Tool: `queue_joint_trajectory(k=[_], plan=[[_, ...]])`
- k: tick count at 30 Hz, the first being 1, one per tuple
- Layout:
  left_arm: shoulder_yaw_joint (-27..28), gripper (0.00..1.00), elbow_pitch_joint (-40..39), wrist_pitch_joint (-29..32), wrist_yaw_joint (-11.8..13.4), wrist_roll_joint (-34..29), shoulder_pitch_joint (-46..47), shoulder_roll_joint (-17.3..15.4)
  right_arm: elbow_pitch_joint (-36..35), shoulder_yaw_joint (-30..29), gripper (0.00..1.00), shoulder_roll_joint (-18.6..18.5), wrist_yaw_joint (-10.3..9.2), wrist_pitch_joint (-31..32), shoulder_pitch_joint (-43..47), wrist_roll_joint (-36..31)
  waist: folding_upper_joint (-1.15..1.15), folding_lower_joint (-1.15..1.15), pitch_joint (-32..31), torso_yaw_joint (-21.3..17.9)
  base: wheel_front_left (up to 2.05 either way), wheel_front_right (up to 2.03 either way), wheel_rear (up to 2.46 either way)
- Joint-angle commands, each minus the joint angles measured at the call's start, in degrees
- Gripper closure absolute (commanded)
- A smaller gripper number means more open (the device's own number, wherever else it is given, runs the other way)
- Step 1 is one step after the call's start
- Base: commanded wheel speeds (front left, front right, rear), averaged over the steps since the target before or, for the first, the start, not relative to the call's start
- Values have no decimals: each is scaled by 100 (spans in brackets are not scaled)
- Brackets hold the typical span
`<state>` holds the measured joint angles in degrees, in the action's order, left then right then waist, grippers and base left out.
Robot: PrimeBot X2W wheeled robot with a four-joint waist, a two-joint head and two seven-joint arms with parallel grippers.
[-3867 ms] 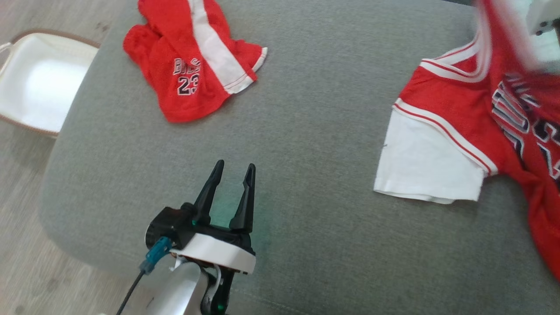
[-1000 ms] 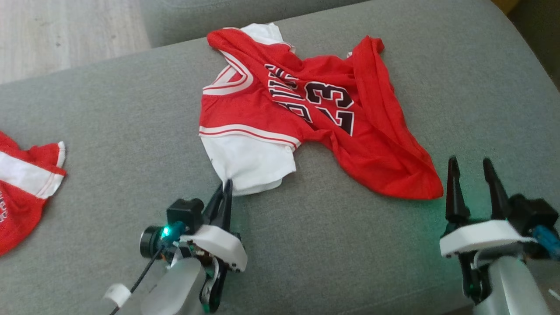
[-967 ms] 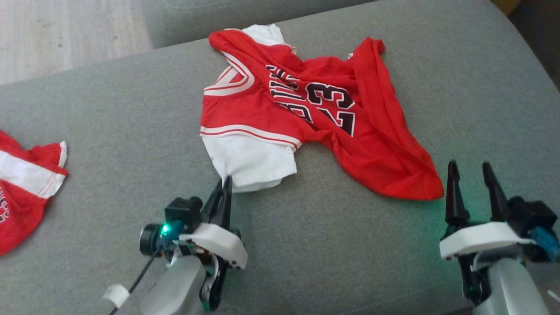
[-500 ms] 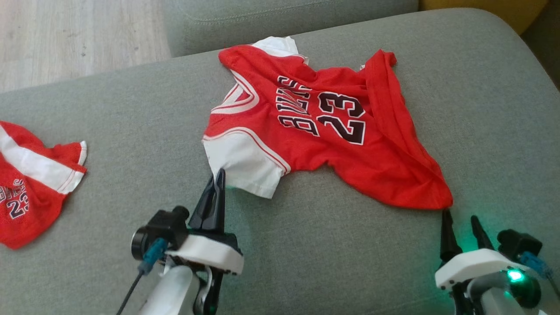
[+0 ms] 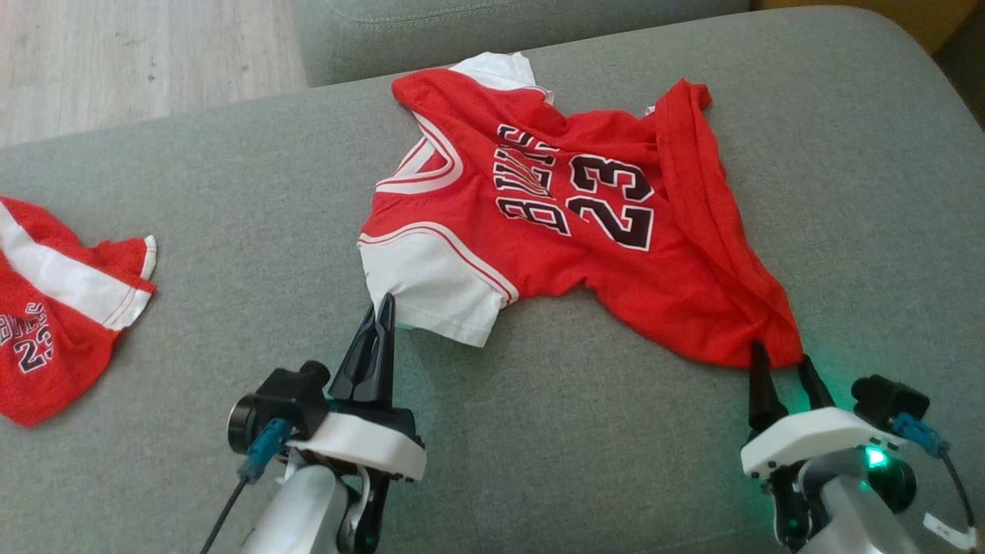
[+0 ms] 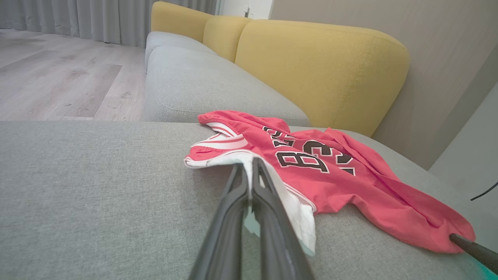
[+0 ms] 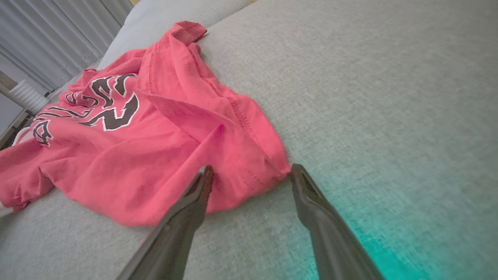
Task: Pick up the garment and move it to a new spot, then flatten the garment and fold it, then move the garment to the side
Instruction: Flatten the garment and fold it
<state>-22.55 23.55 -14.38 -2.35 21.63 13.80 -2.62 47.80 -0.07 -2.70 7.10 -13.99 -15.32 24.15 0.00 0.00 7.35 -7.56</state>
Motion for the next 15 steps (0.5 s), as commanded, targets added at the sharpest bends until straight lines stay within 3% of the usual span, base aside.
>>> queue_joint_trajectory(k=[1,15], plan=[[180,100,-200,-62,-8,-7,205,-27,-112,193,0,-18,39,-86,-234,73,0,0,12,8,0,0,0],[124,100,-197,-62,34,108,215,-26,-166,222,0,-18,39,-100,-247,191,0,0,-28,-3,0,0,0]])
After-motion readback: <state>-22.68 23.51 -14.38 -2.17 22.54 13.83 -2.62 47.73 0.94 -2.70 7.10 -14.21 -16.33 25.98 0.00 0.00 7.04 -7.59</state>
